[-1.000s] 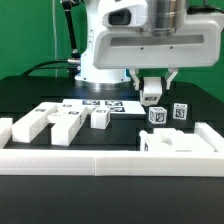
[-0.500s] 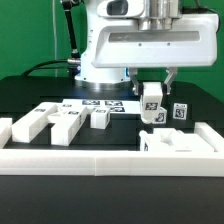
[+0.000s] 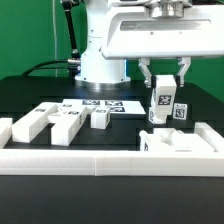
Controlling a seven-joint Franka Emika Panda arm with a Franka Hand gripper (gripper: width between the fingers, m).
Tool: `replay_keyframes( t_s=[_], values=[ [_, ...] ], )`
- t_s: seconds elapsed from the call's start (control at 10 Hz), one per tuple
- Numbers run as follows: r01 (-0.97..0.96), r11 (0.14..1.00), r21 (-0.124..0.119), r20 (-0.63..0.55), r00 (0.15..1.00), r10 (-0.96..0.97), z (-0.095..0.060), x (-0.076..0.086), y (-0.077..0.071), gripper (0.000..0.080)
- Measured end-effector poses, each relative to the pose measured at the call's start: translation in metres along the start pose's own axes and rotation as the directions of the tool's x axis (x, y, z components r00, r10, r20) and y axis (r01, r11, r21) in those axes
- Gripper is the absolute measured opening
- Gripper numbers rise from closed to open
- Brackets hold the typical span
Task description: Assemble chair
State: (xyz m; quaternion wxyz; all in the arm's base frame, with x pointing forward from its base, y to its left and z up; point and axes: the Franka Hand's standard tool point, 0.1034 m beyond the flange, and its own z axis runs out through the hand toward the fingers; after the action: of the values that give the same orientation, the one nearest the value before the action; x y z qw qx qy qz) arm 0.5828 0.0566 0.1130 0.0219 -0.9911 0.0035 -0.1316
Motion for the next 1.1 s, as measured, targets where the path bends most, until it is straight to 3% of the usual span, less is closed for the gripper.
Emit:
replay_keyframes(
  t_s=[0.2, 0.3, 0.5, 0.8, 1.0, 1.1],
  values=[
    [0.002, 1.000, 0.001, 0.001, 1.000, -0.002, 0.000, 0.000, -0.002, 0.0291],
    [0.006, 1.000, 0.007, -0.002, 1.000, -0.006, -0.001, 0.006, -0.011, 0.0291],
    [0.025, 1.000, 0.019, -0.027, 0.999, -0.024, -0.001, 0.029, -0.025, 0.0291],
    [0.020, 1.000, 0.019, -0.050, 0.999, -0.019, -0.001, 0.029, -0.028, 0.0291],
    [0.027, 1.000, 0.013, -0.216, 0.976, -0.024, -0.002, 0.035, -0.028, 0.0291],
    [0.033, 0.999, 0.013, -0.230, 0.973, -0.029, 0.000, 0.033, -0.031, 0.0291]
  ],
)
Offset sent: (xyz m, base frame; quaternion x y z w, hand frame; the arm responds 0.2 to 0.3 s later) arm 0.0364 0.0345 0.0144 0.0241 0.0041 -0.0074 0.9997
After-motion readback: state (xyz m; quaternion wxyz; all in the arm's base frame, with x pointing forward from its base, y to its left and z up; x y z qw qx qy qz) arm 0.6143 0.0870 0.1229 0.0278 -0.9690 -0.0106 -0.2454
